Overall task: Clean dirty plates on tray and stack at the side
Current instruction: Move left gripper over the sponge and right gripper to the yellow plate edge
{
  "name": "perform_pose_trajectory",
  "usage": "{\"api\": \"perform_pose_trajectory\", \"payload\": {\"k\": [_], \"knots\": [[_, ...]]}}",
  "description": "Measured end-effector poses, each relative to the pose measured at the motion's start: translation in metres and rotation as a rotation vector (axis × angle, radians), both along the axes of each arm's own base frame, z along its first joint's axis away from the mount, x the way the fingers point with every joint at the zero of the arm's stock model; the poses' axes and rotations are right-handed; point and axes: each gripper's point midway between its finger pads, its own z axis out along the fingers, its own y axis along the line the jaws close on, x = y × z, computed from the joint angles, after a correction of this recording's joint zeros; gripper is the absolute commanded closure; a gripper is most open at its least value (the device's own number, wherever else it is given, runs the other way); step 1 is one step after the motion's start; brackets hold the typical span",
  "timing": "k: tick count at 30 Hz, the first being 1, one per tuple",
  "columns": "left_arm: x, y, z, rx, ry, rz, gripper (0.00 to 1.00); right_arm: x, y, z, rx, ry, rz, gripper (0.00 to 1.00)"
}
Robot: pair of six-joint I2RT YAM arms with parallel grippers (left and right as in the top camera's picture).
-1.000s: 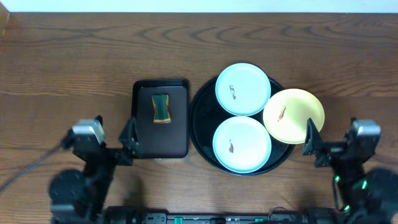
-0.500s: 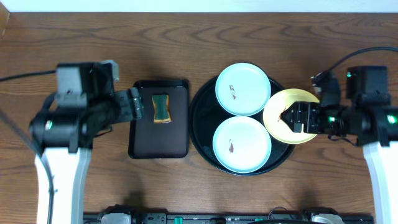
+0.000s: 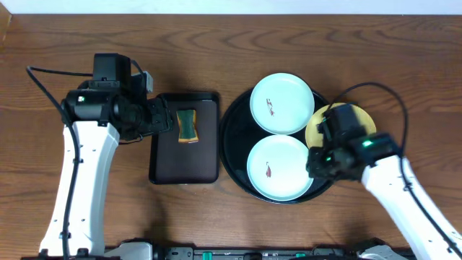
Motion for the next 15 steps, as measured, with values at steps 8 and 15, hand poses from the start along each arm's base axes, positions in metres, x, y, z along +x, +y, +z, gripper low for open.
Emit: {"api": "perform_pose_trajectory", "payload": {"k": [8,15], "knots": [[0.0,0.0,-0.002,-0.003,0.008,0.009,0.35,-0.001,-0.008,-0.042,-0.101,-0.036,-0.047,0.68],[0.0,0.0,-0.002,-0.004,0.009,0.011,0.41,0.003,-0.014,-0.063,-0.124,-0.073,-0.075,0.75]]}}
